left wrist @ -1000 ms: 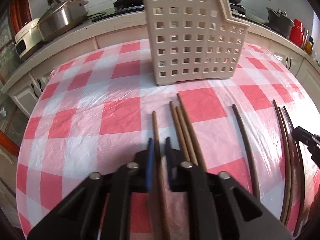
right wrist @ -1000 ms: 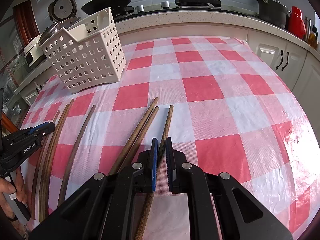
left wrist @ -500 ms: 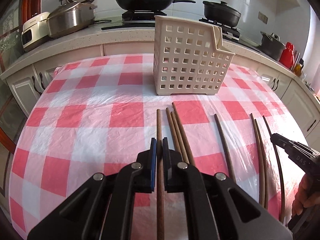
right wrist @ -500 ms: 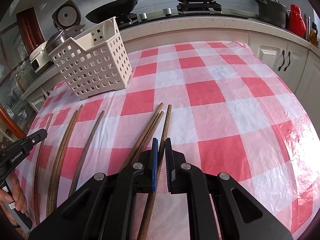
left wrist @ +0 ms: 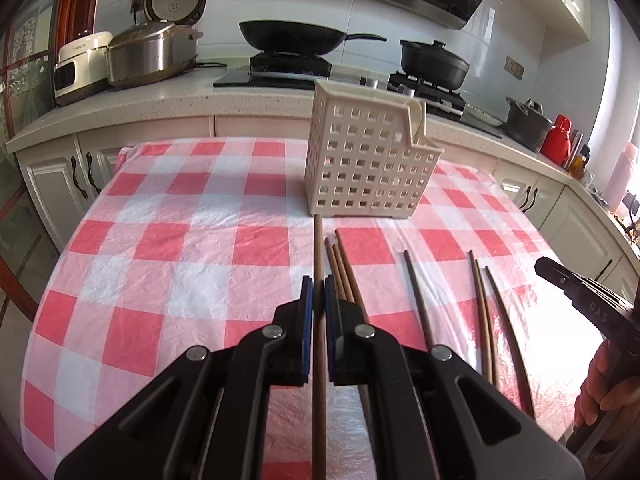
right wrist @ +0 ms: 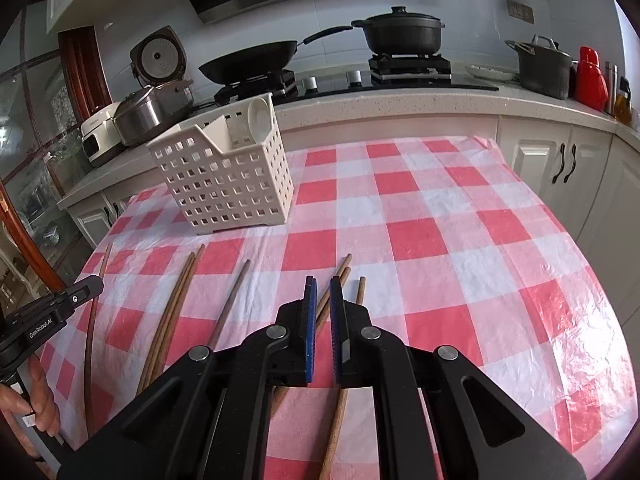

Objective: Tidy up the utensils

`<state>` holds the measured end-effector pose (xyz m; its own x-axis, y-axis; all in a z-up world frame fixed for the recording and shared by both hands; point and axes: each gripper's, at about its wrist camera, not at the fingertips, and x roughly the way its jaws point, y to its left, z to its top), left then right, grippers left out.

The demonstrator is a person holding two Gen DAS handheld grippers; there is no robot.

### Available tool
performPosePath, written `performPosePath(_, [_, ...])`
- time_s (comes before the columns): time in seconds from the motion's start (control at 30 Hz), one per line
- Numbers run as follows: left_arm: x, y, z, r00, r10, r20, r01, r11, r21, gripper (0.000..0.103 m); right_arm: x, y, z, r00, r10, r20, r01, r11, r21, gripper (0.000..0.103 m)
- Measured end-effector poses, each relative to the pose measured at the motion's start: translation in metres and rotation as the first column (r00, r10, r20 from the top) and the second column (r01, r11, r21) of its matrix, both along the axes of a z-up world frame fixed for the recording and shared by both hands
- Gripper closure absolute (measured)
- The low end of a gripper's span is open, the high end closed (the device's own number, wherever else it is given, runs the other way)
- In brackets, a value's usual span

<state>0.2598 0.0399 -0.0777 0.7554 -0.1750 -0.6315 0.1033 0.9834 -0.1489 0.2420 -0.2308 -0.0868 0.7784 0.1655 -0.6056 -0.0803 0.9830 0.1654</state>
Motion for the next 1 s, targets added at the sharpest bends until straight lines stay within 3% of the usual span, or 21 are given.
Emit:
performPosePath(0.17, [-0.011, 0.0, 0.012, 0.999, -0.002, 0.037, 0.002, 1.0, 0.006, 0.097, -0.006, 0.006, 0.008, 0.999, 0.022, 0.031, -0.022, 1.0, -0.015, 0.096])
performPosePath(0.27, [-0.012, 0.0, 0.01, 1.0, 0.0, 0.028, 0.0, 1.0, 0.009, 0.097, 0.002, 0.004, -0.005, 0.999, 0.015, -0.034, -0.016, 0.999, -0.029, 0.095])
performPosePath(0.4, [-0.016, 0.001, 0.009, 1.0, -0.001, 0.031, 0.0, 1.0, 0.01, 0.097, 0.017, -0.006, -0.034, 0.987, -0.017, -0.162, 0.014, 1.0, -0.023, 0.084])
performPosePath(0.67, [-0.014, 0.003, 0.007, 0.999, 0.003, 0.033, -0.004, 1.0, 0.014, 0.097, 0.035, 0.011, -0.063, 0.974, -0.019, -0.224, -0.017, 0.987, -0.159, 0.083])
performPosePath(0.8, [-0.01, 0.004, 0.002, 1.0, 0.001, 0.02, -0.001, 1.0, 0.013, 0.097, 0.048, 0.009, -0.063, 0.976, -0.049, -0.213, 0.005, 0.98, -0.201, 0.075])
performPosePath(0.87, [-0.009, 0.005, 0.002, 1.0, 0.004, 0.018, -0.004, 1.0, 0.012, 0.097, 0.049, 0.01, -0.062, 0.973, -0.049, -0.225, -0.003, 0.975, -0.223, 0.076])
performPosePath(0.97, [-0.008, 0.007, 0.002, 1.0, 0.009, 0.019, -0.009, 1.0, 0.006, 0.097, 0.043, 0.011, -0.062, 0.971, -0.018, -0.238, -0.028, 0.982, -0.187, 0.095])
performPosePath(1.0, [-0.009, 0.007, 0.002, 1.0, 0.01, 0.021, -0.01, 1.0, 0.005, 0.097, 0.043, 0.01, -0.062, 0.971, -0.015, -0.237, -0.027, 0.985, -0.172, 0.096])
